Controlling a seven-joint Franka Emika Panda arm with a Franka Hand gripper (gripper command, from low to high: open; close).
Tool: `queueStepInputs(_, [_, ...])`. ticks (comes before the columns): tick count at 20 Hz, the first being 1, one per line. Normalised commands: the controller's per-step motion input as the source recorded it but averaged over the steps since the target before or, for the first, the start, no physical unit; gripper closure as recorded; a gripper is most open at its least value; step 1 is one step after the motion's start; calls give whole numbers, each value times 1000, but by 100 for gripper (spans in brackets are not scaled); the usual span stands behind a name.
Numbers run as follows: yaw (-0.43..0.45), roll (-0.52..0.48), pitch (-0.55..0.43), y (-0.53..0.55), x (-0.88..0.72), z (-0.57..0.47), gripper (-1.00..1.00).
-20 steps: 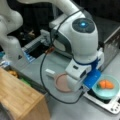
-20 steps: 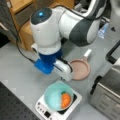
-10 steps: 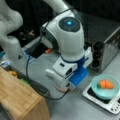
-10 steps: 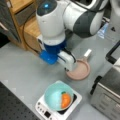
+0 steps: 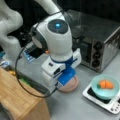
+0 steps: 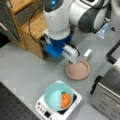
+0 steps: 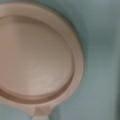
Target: Pick up the pan. Place the pan on the table. Pick up the bowl. Place the bowl on the stove.
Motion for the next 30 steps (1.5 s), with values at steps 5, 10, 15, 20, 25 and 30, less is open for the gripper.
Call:
queueStepInputs(5, [216, -119, -280, 84, -808, -178, -100])
queueStepInputs(10, [209, -148, -311, 150, -712, -199, -100])
queueStepInputs(15, [214, -146, -278, 88, -551, -184, -100])
queueStepInputs(20, [182, -135, -215, 111, -331, -139, -100])
queueStepInputs(25, [129, -115, -165, 100, -139, -106, -100])
queueStepInputs(30, [77, -83, -124, 36, -83, -72, -100])
